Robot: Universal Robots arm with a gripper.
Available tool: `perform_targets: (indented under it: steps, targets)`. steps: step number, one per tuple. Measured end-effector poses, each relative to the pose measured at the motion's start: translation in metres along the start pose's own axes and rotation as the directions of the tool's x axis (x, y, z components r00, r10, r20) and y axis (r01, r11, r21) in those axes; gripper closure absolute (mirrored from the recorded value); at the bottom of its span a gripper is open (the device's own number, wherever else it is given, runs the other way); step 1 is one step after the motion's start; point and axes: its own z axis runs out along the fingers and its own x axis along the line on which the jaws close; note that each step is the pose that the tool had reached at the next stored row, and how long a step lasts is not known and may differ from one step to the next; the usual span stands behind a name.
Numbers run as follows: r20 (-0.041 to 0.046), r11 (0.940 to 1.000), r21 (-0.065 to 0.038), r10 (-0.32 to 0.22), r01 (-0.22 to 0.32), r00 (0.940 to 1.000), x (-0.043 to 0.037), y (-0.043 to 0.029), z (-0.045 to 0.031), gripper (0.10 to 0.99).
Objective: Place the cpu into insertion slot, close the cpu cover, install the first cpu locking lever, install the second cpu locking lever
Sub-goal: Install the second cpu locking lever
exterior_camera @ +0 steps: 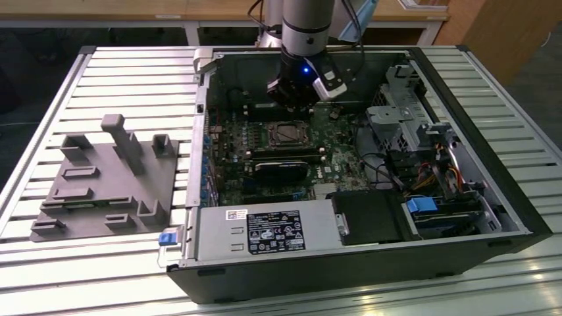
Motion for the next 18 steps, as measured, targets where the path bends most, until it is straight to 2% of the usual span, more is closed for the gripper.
perform_targets:
  steps: [18]
  targets:
    - [0.0, 1.0, 0.0, 0.0, 0.0, 1.0, 0.0001, -0.0078, -0.0019, 0.98]
